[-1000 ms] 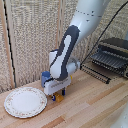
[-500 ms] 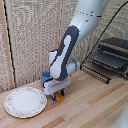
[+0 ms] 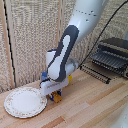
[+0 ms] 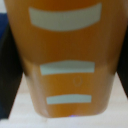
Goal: Kindly employ your clamp to softly take hold of the bread. Delicately rest it on the oven pan, verifying that it is even on the surface. Using your clamp and attentiveness, smoothly glide the pan into the oven and along the appropriate brackets, securing it in position.
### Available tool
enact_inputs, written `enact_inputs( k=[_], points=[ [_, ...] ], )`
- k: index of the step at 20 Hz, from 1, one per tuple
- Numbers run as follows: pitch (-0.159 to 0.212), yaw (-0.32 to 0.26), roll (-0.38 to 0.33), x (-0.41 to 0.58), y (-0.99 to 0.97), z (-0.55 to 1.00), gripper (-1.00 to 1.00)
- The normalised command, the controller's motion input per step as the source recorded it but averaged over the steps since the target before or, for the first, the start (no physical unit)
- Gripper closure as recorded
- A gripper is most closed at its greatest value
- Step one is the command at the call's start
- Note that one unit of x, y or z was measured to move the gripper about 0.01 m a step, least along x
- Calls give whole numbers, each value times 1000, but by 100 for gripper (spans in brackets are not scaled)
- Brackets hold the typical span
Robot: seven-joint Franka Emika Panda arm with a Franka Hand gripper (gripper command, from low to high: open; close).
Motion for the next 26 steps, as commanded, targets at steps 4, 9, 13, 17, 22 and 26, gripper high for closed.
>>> enact_inputs(
  k=[4, 9, 13, 17, 22, 26],
  points=[
    [15, -83, -6, 82, 0, 1000, 100],
    [50, -108, -28, 279, 0, 977, 100],
    [24, -183, -25, 356, -56, 829, 100],
    [25, -301, -77, 334, -49, 667, 100],
    [26, -347, -63, 235, -9, 589, 100],
    [16, -340, -76, 253, -11, 566, 100]
  ],
)
